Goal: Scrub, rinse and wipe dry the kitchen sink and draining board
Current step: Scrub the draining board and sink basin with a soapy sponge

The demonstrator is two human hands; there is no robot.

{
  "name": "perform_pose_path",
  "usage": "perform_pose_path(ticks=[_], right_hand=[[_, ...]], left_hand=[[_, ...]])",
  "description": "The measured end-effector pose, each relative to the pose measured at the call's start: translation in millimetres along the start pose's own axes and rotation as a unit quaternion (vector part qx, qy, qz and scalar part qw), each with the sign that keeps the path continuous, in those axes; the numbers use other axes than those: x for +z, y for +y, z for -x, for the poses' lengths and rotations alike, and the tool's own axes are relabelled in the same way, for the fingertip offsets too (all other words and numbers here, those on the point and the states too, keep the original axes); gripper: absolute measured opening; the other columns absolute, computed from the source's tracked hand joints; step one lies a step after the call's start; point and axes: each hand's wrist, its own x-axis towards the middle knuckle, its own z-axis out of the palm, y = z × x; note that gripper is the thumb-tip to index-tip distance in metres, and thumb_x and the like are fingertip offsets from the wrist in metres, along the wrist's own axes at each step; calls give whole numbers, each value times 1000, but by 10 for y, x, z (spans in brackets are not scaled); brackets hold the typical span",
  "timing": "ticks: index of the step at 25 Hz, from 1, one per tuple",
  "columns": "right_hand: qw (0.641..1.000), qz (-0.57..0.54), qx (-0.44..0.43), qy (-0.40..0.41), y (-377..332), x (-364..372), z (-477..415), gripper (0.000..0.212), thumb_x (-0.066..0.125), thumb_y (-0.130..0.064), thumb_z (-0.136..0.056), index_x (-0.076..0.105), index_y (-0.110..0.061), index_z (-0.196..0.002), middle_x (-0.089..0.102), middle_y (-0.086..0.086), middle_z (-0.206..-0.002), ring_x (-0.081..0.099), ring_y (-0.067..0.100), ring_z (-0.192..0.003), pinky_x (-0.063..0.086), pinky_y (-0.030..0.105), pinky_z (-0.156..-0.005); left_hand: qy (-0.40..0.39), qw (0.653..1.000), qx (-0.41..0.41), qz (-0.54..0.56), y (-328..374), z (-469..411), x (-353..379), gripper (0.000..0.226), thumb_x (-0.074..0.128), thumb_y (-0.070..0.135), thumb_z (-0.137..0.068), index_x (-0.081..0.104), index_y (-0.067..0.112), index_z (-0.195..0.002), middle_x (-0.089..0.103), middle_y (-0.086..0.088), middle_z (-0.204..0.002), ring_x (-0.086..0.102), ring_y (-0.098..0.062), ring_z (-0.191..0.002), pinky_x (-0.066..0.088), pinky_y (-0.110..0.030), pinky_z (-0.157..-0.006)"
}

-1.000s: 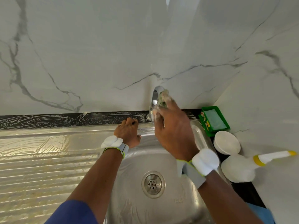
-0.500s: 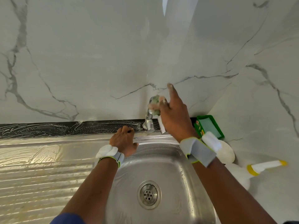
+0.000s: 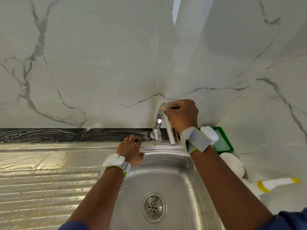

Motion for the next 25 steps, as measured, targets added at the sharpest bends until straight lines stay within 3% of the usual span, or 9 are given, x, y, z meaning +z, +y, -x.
perform_pose_path(ticks=[3,6,9,13,15,19,21,23,25], right_hand=[[949,227,-217,-26,83,-6,514,14,56,-15,-98,70,-11,-99,70,6,-97,69,19,-84,60,34,-76],[930,204,-299,-59,250,-235,1016,18,52,-22,-102,67,-12,-97,65,1,-99,66,16,-95,56,26,-83],[980,85,-178,11,190,-345,820,6,64,-18,-95,60,-17,-98,60,-8,-83,61,4,-71,49,11,-62],[1000,15,1,-27,148,-256,321,18,82,-22,-80,71,-20,-94,67,-7,-95,64,4,-83,41,0,-68],[986,-106,100,-76,161,-92,80,22,88,-19,-74,73,-14,-89,74,1,-90,72,13,-81,58,20,-70],[888,-339,289,-115,118,222,-338,37,87,-5,-73,71,11,-102,73,28,-97,73,39,-89,62,47,-71],[884,-350,288,-117,120,244,-326,30,84,-6,-77,71,10,-98,73,27,-95,72,38,-87,62,48,-74],[950,-210,198,-122,172,129,-117,20,82,-15,-80,71,-4,-93,75,14,-92,72,29,-87,61,45,-84],[970,-127,146,-147,309,-73,245,31,81,-26,-82,67,-9,-103,73,9,-101,72,23,-92,60,38,-84]], left_hand=[[2,1000,2,4,-7,-7,17,68,60,52,-94,43,19,-151,37,-1,-152,42,-27,-137,46,-39,-109],[6,1000,5,1,-29,-13,36,68,60,52,-94,42,20,-151,36,-1,-153,42,-27,-137,45,-39,-110],[6,1000,3,3,-30,-22,55,69,59,52,-95,40,20,-153,34,-1,-155,40,-27,-138,43,-38,-111],[5,1000,3,2,-22,-25,46,70,58,53,-95,39,20,-154,33,-1,-156,39,-27,-139,42,-38,-112],[8,1000,2,0,-26,-12,66,71,58,53,-95,39,20,-154,34,-1,-155,40,-26,-138,43,-37,-111],[15,1000,5,-1,-18,11,73,72,59,53,-95,37,19,-155,34,-1,-155,39,-27,-139,43,-37,-111],[16,1000,9,-2,-15,18,63,72,59,52,-95,37,18,-155,34,-1,-154,40,-27,-138,43,-37,-111],[19,1000,9,-3,-18,12,53,72,59,52,-95,37,18,-155,35,-2,-154,40,-27,-138,43,-36,-111],[19,1000,13,2,-40,-2,44,73,59,52,-95,36,18,-155,34,-2,-155,40,-27,-139,42,-37,-112]])
